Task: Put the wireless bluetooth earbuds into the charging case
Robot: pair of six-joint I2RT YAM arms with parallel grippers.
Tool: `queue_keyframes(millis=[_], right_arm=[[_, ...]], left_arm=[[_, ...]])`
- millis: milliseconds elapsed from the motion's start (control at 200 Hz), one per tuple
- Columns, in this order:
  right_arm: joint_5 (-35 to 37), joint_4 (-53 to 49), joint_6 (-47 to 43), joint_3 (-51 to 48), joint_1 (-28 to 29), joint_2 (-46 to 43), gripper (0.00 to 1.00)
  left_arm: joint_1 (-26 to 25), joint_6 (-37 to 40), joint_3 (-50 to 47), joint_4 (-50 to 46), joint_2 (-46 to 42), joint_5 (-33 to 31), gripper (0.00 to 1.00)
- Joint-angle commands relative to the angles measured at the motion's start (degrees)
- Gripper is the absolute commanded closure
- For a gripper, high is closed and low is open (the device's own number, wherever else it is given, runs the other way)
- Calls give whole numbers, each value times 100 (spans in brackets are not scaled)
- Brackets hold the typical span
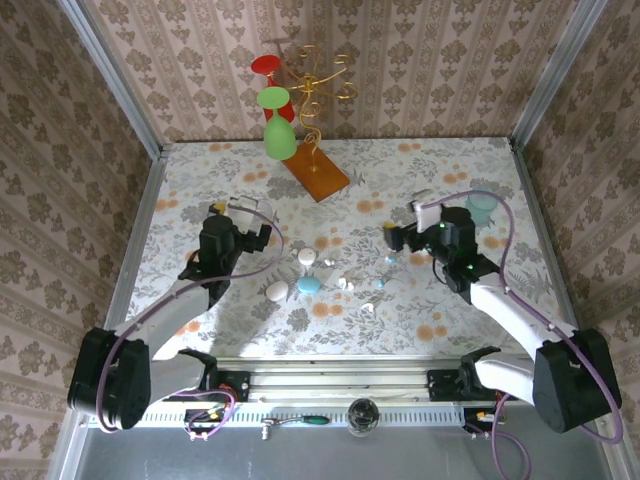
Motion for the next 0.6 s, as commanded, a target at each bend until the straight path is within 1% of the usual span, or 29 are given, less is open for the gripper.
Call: queue_keyframes(millis=[0,70,200,250,315,400,505,590], right_arm=[[-1033,-1157,-1151,443,765,316,0],[-1147,-1240,-1300,647,1240,644,0],[-1156,-1611,-1465,1279,1947,1359,0],[-1104,-1716,-1415,1535,2180,1756,0],[-1027,-2110,-1258,1988,2417,2173,1],[-556,-2640,-861,2670,2640,2745,5],[49,-3643,-401,3619,2889,3447,10],[342,-4413,-229,4280,3012,3936,14]], left_arm=[[-109,-299,247,-910,-252,212,0],[-129,-440,287,-1083,-326,303,0],[-58,-804,319,-1348,-479,176,0],[34,-988,301,-1413,-562,211,0],[171,-1182,217,-1419,-717,285,0],[406,-1422,72,-1386,-984,383,0],[721,-1642,-94,-1404,-1321,447,0],[933,-1771,-222,-1450,-1591,393,0]])
